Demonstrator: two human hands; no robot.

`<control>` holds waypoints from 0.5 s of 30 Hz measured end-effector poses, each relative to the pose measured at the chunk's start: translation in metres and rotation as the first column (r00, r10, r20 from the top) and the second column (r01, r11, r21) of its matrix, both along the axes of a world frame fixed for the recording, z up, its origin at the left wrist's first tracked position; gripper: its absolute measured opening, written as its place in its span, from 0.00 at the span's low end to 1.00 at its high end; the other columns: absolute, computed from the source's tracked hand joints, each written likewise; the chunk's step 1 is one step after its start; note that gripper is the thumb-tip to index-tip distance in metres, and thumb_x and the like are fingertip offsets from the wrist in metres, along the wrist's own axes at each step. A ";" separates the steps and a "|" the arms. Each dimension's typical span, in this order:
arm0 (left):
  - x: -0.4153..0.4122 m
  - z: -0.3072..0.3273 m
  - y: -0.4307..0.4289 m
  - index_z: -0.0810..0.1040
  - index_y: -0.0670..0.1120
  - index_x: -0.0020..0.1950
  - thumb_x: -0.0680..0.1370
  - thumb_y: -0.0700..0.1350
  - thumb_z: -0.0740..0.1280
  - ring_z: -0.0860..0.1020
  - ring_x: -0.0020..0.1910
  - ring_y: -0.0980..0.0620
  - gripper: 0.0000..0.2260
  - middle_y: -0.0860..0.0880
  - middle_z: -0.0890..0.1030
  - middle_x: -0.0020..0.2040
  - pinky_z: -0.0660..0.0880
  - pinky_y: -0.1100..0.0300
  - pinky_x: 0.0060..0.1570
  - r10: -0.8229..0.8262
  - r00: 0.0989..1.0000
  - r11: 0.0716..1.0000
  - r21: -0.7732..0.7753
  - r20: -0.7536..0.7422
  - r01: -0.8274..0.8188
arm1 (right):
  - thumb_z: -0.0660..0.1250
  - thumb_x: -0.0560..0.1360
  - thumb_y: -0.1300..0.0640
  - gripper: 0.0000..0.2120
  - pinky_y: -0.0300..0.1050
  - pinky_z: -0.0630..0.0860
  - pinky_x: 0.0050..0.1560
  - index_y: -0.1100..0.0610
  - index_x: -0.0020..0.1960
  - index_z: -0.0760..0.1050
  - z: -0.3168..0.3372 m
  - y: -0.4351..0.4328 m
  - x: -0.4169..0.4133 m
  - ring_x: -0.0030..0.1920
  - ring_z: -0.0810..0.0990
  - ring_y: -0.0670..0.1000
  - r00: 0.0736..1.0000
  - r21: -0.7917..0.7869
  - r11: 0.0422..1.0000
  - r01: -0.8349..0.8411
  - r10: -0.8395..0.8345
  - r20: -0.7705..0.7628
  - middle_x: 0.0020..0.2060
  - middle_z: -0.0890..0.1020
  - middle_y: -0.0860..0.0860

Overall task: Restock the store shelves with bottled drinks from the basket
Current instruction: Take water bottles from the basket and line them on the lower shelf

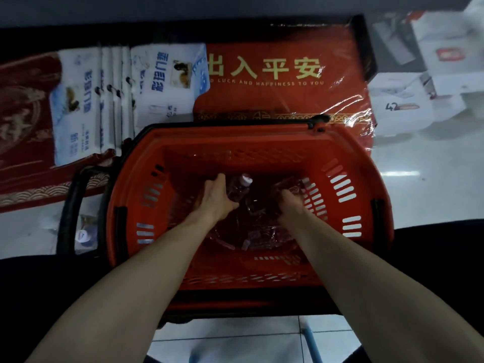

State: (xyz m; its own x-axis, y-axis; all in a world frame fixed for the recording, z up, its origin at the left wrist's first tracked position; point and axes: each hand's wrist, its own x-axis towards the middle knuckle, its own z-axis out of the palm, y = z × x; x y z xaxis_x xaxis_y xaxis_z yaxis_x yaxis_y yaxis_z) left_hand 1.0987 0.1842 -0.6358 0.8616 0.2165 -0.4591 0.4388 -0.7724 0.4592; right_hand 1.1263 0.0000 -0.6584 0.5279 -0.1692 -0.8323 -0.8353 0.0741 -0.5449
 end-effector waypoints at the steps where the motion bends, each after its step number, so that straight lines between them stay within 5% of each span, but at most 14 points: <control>1: 0.001 0.009 -0.003 0.70 0.47 0.58 0.69 0.49 0.82 0.78 0.46 0.49 0.27 0.49 0.76 0.49 0.79 0.53 0.46 0.013 1.000 1.000 -0.002 0.000 -0.013 | 0.63 0.82 0.62 0.14 0.50 0.79 0.49 0.65 0.67 0.74 0.011 -0.002 -0.003 0.60 0.81 0.62 1.000 0.011 1.000 0.010 -0.010 0.013 0.61 0.80 0.62; 3: 0.001 0.027 -0.007 0.73 0.49 0.59 0.67 0.53 0.83 0.75 0.47 0.50 0.27 0.49 0.75 0.49 0.73 0.57 0.45 0.025 1.000 1.000 -0.004 0.018 -0.025 | 0.68 0.79 0.64 0.06 0.54 0.82 0.52 0.64 0.56 0.77 0.022 -0.005 -0.007 0.51 0.83 0.61 0.996 0.030 0.997 0.069 -0.071 0.056 0.47 0.82 0.59; 6: 0.001 0.052 -0.006 0.81 0.50 0.50 0.64 0.59 0.81 0.82 0.49 0.49 0.22 0.51 0.82 0.46 0.70 0.61 0.44 -0.008 0.999 0.999 -0.043 0.042 0.010 | 0.72 0.76 0.63 0.08 0.57 0.84 0.54 0.64 0.55 0.79 0.046 -0.003 -0.012 0.48 0.85 0.59 0.988 0.002 1.000 0.021 -0.021 0.152 0.44 0.84 0.58; 11: -0.006 0.089 -0.008 0.82 0.58 0.55 0.64 0.65 0.77 0.82 0.54 0.54 0.22 0.58 0.85 0.52 0.75 0.57 0.57 0.091 0.991 0.959 -0.276 0.100 -0.060 | 0.72 0.77 0.62 0.14 0.33 0.73 0.24 0.63 0.61 0.75 0.084 -0.011 -0.025 0.37 0.79 0.48 0.931 -0.185 0.973 -0.135 0.189 0.313 0.44 0.82 0.55; 15: -0.005 0.100 -0.016 0.79 0.63 0.54 0.63 0.68 0.77 0.85 0.51 0.52 0.23 0.57 0.86 0.49 0.80 0.46 0.59 0.242 0.952 0.863 -0.490 0.186 -0.124 | 0.76 0.74 0.56 0.20 0.40 0.81 0.45 0.58 0.62 0.74 0.109 -0.012 -0.027 0.45 0.82 0.49 0.877 -0.217 0.955 -0.203 0.276 0.394 0.47 0.82 0.51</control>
State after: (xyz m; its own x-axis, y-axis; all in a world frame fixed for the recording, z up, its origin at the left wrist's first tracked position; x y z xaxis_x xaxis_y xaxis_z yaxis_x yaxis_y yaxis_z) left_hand 1.0938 0.1681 -0.5356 0.9219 0.1920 -0.3364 0.3849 -0.3569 0.8512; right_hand 1.0993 -0.0116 -0.5497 0.8599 -0.1074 -0.4990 -0.5101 -0.2195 -0.8317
